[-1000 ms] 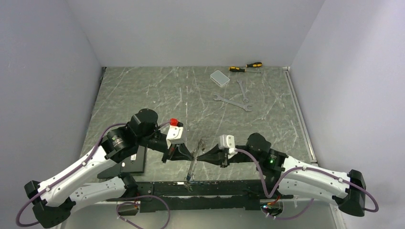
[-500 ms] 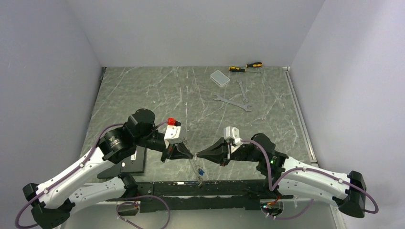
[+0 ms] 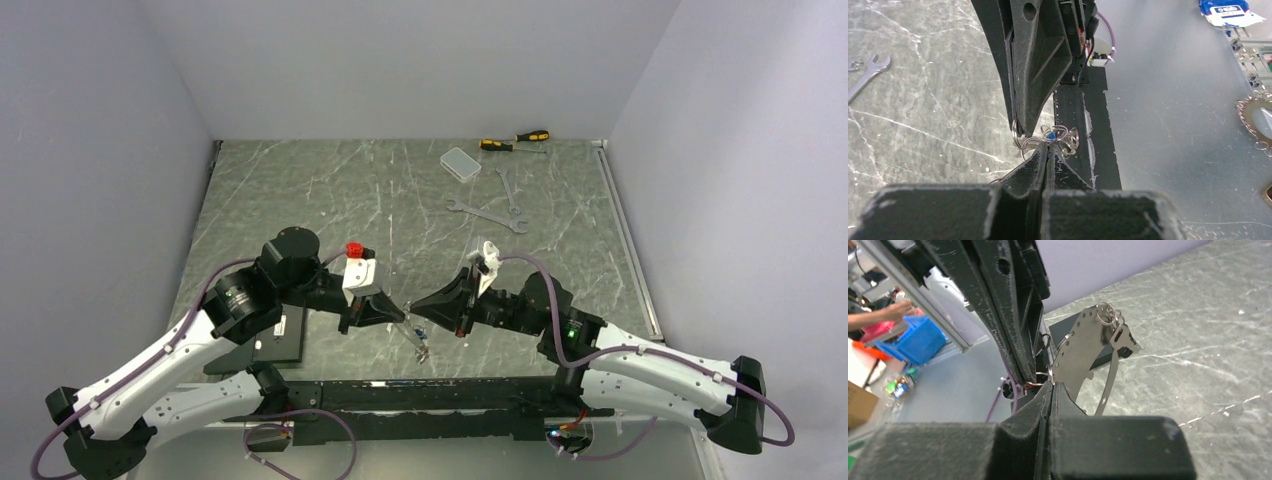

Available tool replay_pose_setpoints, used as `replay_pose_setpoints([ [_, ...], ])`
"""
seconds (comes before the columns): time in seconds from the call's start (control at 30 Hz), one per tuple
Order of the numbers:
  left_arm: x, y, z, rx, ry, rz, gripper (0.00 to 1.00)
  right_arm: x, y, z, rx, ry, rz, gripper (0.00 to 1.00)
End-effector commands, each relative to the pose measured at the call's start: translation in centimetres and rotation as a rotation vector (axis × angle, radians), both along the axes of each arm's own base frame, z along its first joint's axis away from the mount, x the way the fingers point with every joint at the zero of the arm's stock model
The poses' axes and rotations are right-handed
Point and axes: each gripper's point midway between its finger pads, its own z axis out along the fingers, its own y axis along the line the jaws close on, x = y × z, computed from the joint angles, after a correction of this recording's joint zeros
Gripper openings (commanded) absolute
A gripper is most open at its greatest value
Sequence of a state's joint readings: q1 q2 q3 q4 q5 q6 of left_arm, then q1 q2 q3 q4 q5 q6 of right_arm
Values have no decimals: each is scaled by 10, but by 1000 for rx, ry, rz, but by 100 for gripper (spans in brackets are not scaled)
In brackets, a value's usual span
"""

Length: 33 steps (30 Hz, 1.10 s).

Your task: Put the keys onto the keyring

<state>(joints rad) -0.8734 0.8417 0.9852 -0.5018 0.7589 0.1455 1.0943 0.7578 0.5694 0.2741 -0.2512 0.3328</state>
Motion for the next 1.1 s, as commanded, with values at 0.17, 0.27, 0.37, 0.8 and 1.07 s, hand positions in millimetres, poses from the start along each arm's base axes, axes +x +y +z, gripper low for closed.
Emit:
replay_pose_setpoints([
  [0.17, -9, 6, 4, -23, 3, -15, 0, 28, -6, 28, 47, 100, -163, 22],
  [0.27, -11, 6, 4, -22, 6, -22, 0, 25, -11, 22, 5, 44, -154, 50],
  [0.37, -12, 6, 4, -21, 11, -31, 0, 21, -19, 16, -45, -78, -131, 55],
  [0.8, -29, 4, 5, -32, 52, -145, 0, -39, -19, 6, -72, -423, 243, 53],
  [1.07, -30, 4, 3, -25, 65, -152, 0, -51, -1, -3, -86, -461, 386, 37],
])
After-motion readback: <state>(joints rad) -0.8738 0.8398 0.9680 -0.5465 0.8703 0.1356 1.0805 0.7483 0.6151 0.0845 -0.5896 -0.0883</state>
